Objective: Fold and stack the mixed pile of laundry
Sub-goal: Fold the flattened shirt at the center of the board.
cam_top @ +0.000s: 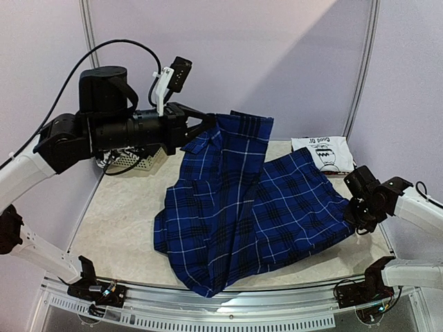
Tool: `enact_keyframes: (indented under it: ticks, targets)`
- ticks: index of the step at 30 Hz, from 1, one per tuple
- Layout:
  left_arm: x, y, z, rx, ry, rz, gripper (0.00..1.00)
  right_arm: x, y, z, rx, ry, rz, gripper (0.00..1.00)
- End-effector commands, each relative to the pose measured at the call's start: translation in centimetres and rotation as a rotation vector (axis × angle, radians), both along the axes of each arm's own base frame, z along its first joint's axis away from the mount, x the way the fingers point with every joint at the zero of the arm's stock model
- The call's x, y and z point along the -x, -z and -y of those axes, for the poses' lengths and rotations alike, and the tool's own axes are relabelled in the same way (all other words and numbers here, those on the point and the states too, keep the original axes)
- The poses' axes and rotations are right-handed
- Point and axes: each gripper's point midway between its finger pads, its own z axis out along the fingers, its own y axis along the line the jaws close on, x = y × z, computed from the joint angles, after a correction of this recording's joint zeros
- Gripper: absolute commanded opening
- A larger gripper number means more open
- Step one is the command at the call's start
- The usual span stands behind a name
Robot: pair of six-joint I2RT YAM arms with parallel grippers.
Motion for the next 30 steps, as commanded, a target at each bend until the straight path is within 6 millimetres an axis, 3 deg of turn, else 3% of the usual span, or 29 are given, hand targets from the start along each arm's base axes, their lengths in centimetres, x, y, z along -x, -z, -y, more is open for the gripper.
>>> enact_keyframes:
  ticks: [1,9,12,19,23,30]
  targets:
    - [-3.5,1.1,-1.5,-0.113,-0.106,0.033,0.00,-3.5,-2.2,-0.4,0.025,-0.002,0.092,0.00]
    - [-7.0,-1.9,-4.2,-0.144,-0.197,0.154,0.00,-8.0,-4.5,-1.5,0.077,-0.019,0.123,0.00]
    - [-8.5,-1.9,-4.9,-0.162,-0.206,0.165,0.00,-9.5,-4.8,-1.9,0.092,-0.024,0.127,0.00]
    - [-12.1,-0.7,-6.2,-0.221,-0.264,0.217,0.00,-12.3,-3.6,-2.4,0.151,-0.018,0.079,0.00]
    - [-13.7,0.4,-5.5,-0.240,-0.204,0.246,0.00,-13.9,-2.8,-2.4,0.182,-0.005,0.054,0.00]
    - [-17.6,4.6,-4.4,-0.297,-0.160,0.243,0.00,-15.8,-1.1,-2.3,0.232,0.010,-0.009,0.00]
